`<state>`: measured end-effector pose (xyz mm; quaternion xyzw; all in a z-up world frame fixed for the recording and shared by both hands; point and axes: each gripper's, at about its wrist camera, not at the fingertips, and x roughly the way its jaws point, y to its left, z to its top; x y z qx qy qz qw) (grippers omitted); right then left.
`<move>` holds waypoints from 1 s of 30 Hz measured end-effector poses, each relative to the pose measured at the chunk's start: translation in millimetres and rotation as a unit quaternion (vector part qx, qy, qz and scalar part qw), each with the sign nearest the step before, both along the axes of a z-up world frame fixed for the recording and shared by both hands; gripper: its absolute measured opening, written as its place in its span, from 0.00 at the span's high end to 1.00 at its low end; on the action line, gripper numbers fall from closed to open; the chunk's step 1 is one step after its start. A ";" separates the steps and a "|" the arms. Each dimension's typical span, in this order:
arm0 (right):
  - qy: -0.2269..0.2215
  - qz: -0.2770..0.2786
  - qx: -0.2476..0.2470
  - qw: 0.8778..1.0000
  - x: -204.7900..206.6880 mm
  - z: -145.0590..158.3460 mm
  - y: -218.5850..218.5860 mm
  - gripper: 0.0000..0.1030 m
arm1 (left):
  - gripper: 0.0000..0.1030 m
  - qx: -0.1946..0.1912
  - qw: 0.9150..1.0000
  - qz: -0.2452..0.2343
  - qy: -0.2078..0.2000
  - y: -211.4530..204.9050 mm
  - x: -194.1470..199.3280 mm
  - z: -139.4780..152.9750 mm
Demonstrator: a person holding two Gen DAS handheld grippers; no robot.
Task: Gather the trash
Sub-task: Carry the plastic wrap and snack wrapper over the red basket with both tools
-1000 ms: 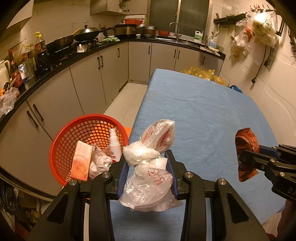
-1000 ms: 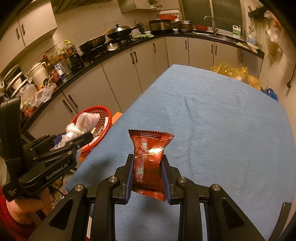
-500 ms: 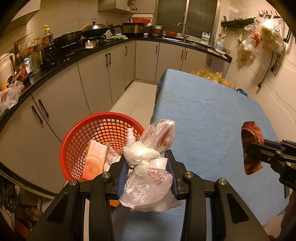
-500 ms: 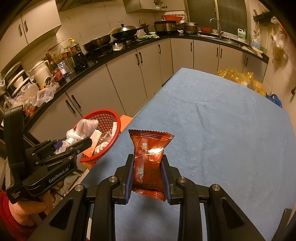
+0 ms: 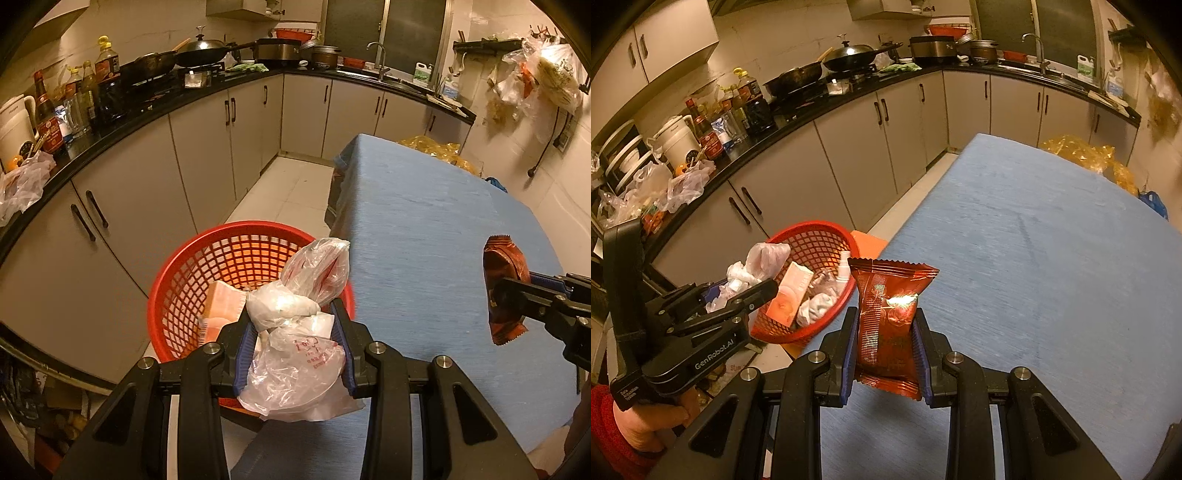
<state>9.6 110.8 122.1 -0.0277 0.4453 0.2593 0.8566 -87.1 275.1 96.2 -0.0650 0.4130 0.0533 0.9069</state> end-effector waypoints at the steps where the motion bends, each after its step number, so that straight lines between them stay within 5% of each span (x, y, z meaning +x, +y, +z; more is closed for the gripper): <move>1: 0.000 0.002 0.000 1.000 0.7 -0.5 3.7 0.71 | 0.64 0.000 1.000 0.000 0.001 2.8 0.8 -0.9; 30: 0.032 0.041 0.003 0.999 38.9 -14.1 76.9 0.71 | 0.64 -0.013 0.999 0.033 0.026 52.3 9.1 -23.3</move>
